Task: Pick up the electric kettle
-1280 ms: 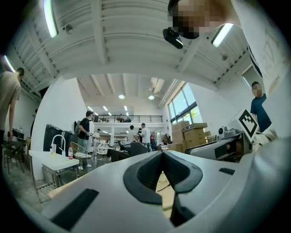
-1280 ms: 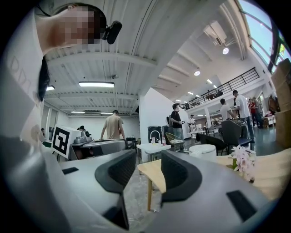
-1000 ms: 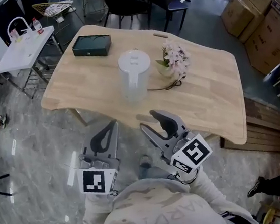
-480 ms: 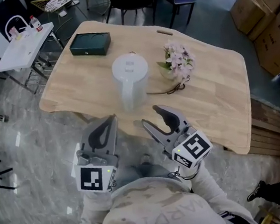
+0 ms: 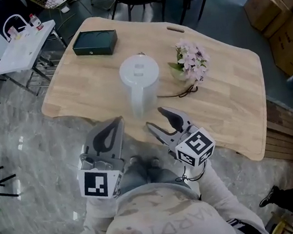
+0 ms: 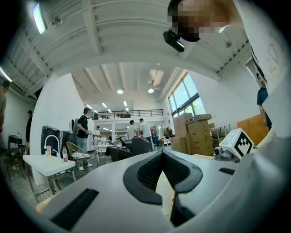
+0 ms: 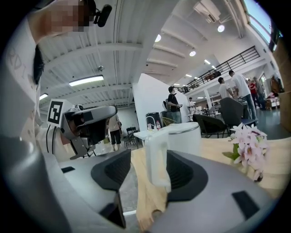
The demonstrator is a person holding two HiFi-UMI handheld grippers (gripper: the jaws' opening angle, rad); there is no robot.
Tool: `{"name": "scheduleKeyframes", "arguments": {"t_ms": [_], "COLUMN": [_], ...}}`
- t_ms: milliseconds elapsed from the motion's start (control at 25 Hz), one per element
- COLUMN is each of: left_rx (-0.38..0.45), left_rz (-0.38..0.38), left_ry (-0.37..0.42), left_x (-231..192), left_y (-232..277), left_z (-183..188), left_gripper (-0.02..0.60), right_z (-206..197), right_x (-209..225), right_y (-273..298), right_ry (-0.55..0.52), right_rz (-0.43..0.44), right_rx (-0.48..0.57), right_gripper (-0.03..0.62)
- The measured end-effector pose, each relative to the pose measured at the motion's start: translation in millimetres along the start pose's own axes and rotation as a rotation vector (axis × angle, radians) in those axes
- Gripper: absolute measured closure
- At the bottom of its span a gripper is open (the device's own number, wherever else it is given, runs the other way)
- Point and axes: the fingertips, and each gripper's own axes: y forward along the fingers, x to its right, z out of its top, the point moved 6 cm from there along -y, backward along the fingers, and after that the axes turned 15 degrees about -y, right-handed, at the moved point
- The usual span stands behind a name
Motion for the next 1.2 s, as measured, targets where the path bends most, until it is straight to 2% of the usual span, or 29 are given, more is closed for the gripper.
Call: {"name": "scheduleKeyframes", "arguments": {"t_ms": [760, 1200], "left_rx": [-0.012, -0.021], "left_rz": [-0.035, -0.04], "left_ry": [-0.005, -0.02], "left_x": [-69.5, -89.8], "left_y": [12.3, 17.8], "left_z": [7.3, 3.6], "left_gripper": [0.581, 0.581], "right_z": [-12.6, -13.5], "right_x": [-3.4, -5.2], "right_y": [75.7, 94.4], "right_ry": [0.01, 0.006], "right_rz": [0.008, 0.027], "right_rx": [-0.085, -0.109], "right_gripper": [0.359, 0.358]}}
